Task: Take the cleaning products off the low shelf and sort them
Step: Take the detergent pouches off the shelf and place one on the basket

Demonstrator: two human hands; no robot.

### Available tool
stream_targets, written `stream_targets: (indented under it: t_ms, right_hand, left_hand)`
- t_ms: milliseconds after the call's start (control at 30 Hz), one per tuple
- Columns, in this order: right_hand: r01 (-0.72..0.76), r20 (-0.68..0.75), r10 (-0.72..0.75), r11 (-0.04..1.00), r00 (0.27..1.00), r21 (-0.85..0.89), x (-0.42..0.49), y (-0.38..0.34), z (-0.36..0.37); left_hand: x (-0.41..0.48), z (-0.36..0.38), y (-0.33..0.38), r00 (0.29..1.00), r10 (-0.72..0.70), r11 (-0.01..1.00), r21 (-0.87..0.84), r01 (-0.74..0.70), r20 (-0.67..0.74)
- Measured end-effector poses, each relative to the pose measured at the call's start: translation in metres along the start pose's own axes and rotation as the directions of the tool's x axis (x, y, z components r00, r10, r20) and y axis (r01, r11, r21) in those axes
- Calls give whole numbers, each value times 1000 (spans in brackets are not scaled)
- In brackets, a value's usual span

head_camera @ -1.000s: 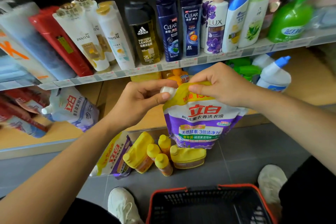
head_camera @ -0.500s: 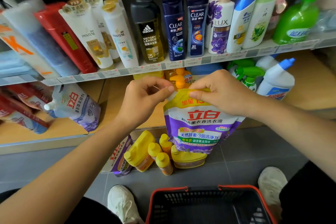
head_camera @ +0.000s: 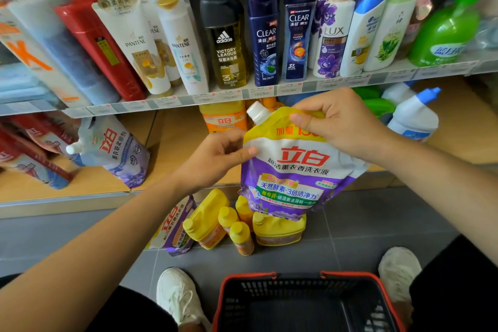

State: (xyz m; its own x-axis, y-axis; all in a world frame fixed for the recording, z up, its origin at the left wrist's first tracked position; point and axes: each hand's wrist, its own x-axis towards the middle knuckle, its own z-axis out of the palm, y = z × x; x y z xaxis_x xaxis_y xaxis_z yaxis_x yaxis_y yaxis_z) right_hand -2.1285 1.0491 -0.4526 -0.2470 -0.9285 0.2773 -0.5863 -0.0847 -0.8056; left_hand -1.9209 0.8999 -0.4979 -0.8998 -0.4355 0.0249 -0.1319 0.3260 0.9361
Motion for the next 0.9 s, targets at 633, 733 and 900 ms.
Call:
stream_targets:
  t_ms: [633,733,900]
  right_hand:
    - [-110,-327,89,993,941,-44,2,14,24]
    - [-211,-114,216,976,970,61,-19,5,65]
    - [-218,-159,238,967,958,131,-35,-9,92]
  left_hand:
    - [0,2,23,927,-6,1000,-31,-6,-375]
    - [0,7,30,911,-42,992,-129,-12,-410]
    - [2,14,43,878,-99,968,-250,-25,-469]
